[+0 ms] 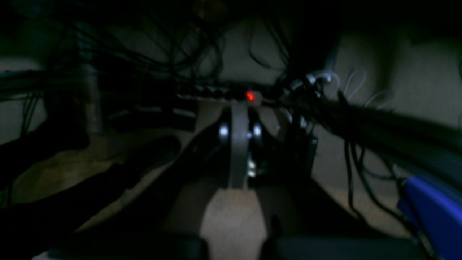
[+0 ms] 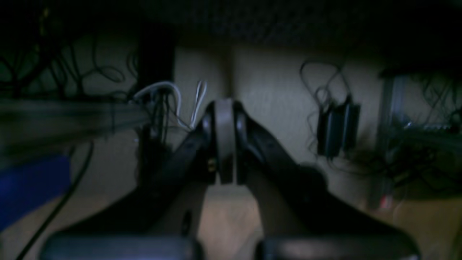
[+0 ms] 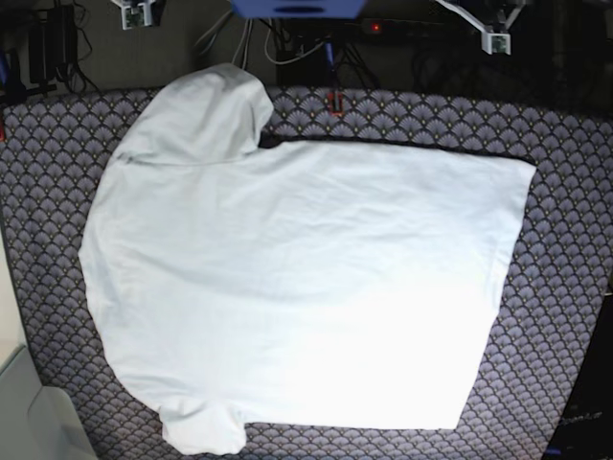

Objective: Fold the T-shirt properly
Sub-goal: 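Move both grippers down toward the shirt's shoulder corners, then grasp the white shirt's shoulder edge corners with both grippers, then lift the shoulder edge and pull it toward the robot with both grippers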

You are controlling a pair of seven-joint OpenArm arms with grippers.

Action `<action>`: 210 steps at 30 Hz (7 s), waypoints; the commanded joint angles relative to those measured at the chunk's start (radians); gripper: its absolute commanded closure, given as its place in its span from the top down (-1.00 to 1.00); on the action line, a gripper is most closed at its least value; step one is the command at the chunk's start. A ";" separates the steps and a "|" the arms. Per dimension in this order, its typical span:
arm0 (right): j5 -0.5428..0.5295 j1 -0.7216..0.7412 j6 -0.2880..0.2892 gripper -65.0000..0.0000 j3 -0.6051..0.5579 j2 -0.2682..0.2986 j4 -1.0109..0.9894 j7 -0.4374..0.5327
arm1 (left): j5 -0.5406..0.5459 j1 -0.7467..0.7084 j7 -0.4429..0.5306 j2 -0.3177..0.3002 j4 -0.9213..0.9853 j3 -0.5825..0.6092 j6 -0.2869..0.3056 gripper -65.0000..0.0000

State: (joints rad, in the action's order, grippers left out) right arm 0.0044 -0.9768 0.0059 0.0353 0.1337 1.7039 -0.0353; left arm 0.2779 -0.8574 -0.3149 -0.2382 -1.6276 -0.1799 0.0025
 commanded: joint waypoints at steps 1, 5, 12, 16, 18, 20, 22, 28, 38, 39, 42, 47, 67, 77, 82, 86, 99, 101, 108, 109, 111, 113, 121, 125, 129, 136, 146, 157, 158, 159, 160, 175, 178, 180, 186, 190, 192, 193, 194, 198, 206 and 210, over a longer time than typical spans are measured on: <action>-0.002 -0.023 -0.001 -1.00 0.010 0.010 0.051 0.025 | 0.001 -0.023 0.013 -0.005 -0.052 -0.020 0.001 -0.99; -0.002 -0.041 -0.001 -1.00 0.042 0.039 0.184 0.025 | -0.001 -0.052 0.010 -0.002 -0.185 -0.099 0.001 -0.99; -0.002 0.012 -0.001 -0.74 0.050 0.077 0.287 0.021 | 0.007 -0.055 0.010 0.003 -0.303 -0.177 0.003 -0.98; -0.050 0.086 0.001 -0.44 0.047 0.071 0.285 -0.061 | 0.007 -0.049 0.010 0.003 -0.311 -0.183 0.003 -0.71; -0.159 0.128 0.003 -0.35 0.051 0.074 0.285 -0.124 | 0.007 -0.047 0.010 0.003 -0.314 -0.183 0.003 -0.38; -0.254 0.160 0.026 -0.32 0.051 0.106 0.285 -0.185 | 0.007 -0.041 0.010 0.003 -0.316 -0.181 0.003 -0.14; -0.360 0.192 0.076 -0.32 0.053 0.126 0.284 -0.263 | 0.007 -0.029 0.010 0.003 -0.314 -0.181 0.003 0.01; -0.455 0.264 0.131 -0.32 0.059 0.117 0.281 -0.400 | 0.007 -0.020 0.010 0.003 -0.314 -0.183 0.001 0.03; -0.456 0.304 0.133 -0.31 0.101 0.102 0.195 -0.406 | 0.007 -0.020 0.010 -0.002 -0.316 -0.183 0.001 0.04; -0.456 0.304 0.134 -0.31 0.119 0.100 0.183 -0.406 | 0.007 -0.020 0.010 -0.003 -0.316 -0.183 0.001 0.04; -0.456 0.318 0.191 -0.31 0.154 0.100 0.152 -0.407 | 0.005 -0.020 0.010 -0.003 -0.316 -0.183 0.001 0.04; -0.456 0.327 0.266 -0.32 0.180 0.099 0.092 -0.409 | 0.005 -0.016 0.010 -0.003 -0.316 -0.183 0.001 0.04; -0.456 0.319 0.297 -0.33 0.085 0.044 0.078 -0.409 | 0.001 -0.006 0.009 -0.002 -0.316 -0.188 -0.005 0.04; -0.456 0.333 0.297 -1.00 0.091 0.050 0.043 -0.407 | 0.007 0.088 0.009 0.003 -0.305 -0.312 0.000 0.04; -0.456 0.341 0.297 -1.00 0.093 0.051 0.046 -0.407 | 0.007 0.188 -0.082 0.004 -0.302 -0.324 0.001 0.04; -0.456 0.341 0.297 -1.00 0.093 0.051 0.046 -0.407 | 0.007 0.306 -0.149 0.009 -0.257 -0.326 0.001 0.04; -0.456 0.341 0.297 -1.00 0.093 0.071 0.045 -0.407 | -0.001 0.528 -0.154 0.050 0.005 -0.324 0.003 0.04; -0.456 0.341 0.297 -1.00 0.093 0.071 0.045 -0.407 | -0.001 0.553 -0.152 0.050 0.046 -0.323 0.003 0.04; -0.456 0.341 0.297 -1.00 0.093 0.071 0.045 -0.407 | -0.001 0.583 -0.152 0.052 0.131 -0.315 0.003 0.04; -0.456 0.341 0.297 -1.00 0.093 0.071 0.045 -0.407 | -0.001 0.583 -0.152 0.052 0.135 -0.315 0.003 0.04; -0.456 0.341 0.297 -1.00 0.093 0.071 0.045 -0.407 | 0.002 0.583 -0.152 0.052 0.137 -0.315 0.003 0.04; -0.456 0.341 0.297 -1.00 0.093 0.071 0.045 -0.407 | 0.005 0.583 -0.152 0.053 0.137 -0.315 0.003 0.03; -0.456 0.341 0.297 -1.00 0.093 0.071 0.046 -0.407 | -0.001 0.583 -0.158 0.072 0.137 -0.313 0.003 -0.85; -0.456 0.341 0.297 -1.00 0.093 0.071 0.046 -0.407 | -0.001 0.583 -0.160 0.072 0.137 -0.313 0.003 -0.92; -0.456 0.329 0.297 -1.00 0.093 0.093 0.083 -0.407 | -0.002 0.571 -0.163 0.064 0.100 -0.313 0.003 -0.98; -0.456 0.261 0.297 -1.00 0.117 0.125 0.235 -0.407 | -0.004 0.445 -0.166 0.020 -0.070 -0.313 0.003 -0.98; -0.456 0.215 0.299 -1.00 0.206 0.126 0.288 -0.398 | -0.004 0.333 -0.361 -0.005 -0.194 -0.320 0.003 -0.98; -0.456 0.269 0.299 -1.00 0.205 0.157 0.296 -0.397 | -0.002 0.320 -0.359 -0.120 -0.201 -0.221 0.004 -0.98; -0.456 0.269 0.299 -1.00 0.205 0.165 0.299 -0.397 | -0.002 0.321 -0.359 -0.128 -0.201 -0.220 0.004 -0.98; -0.456 0.275 0.299 -1.00 0.205 0.169 0.301 -0.397 | -0.002 0.330 -0.358 -0.128 -0.201 -0.220 0.004 -0.98; -0.456 0.289 0.299 -1.00 0.205 0.169 0.301 -0.397 | -0.002 0.346 -0.359 -0.128 -0.202 -0.220 0.004 -0.98; -0.450 0.464 0.299 -1.00 0.203 0.217 0.290 -0.423 | -0.002 0.579 -0.470 -0.123 -0.165 -0.214 0.004 -0.98; -0.450 0.523 0.299 -1.00 0.200 0.225 0.290 -0.507 | -0.002 0.623 -0.499 -0.122 -0.141 -0.214 0.004 -0.98; -0.450 0.569 0.299 -1.00 0.200 0.226 0.281 -0.559 | -0.002 0.648 -0.504 -0.122 -0.124 -0.209 0.004 -0.98; -0.450 0.671 0.299 -1.00 0.183 0.252 0.252 -0.604 | -0.004 0.717 -0.502 -0.129 -0.044 -0.142 0.004 -0.98; -0.450 0.721 0.299 -1.00 0.163 0.277 0.184 -0.604 | -0.015 0.775 -0.493 -0.128 0.023 -0.108 0.004 -0.98; -0.450 0.741 0.299 -1.00 0.162 0.280 0.147 -0.604 | -0.061 0.804 -0.493 -0.126 0.042 -0.105 0.004 -0.98; -0.450 0.749 0.299 -1.00 0.162 0.281 0.132 -0.604 | -0.082 0.812 -0.493 -0.125 0.043 -0.105 0.004 -0.98; -0.450 0.758 0.299 -1.00 0.162 0.281 0.120 -0.604 | -0.105 0.821 -0.493 -0.123 0.043 -0.105 0.004 -0.98; -0.450 0.796 0.299 -1.00 0.134 0.303 0.072 -0.602 | -0.164 0.864 -0.493 -0.122 0.043 -0.106 0.004 -0.98; -0.450 0.885 0.299 -1.00 0.077 0.324 0.008 -0.602 | -0.167 0.907 -0.493 -0.128 0.068 -0.105 0.004 -0.98; -0.450 0.939 0.299 -1.00 0.076 0.324 -0.041 -0.602 | -0.167 0.938 -0.491 -0.125 0.122 -0.105 0.004 -0.98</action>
State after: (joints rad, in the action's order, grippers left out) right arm -0.4530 -0.0559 0.3157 0.1013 0.4393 1.6482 -0.6613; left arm 0.1318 0.0540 -0.8337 -0.3435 -1.4895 -0.2783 0.0227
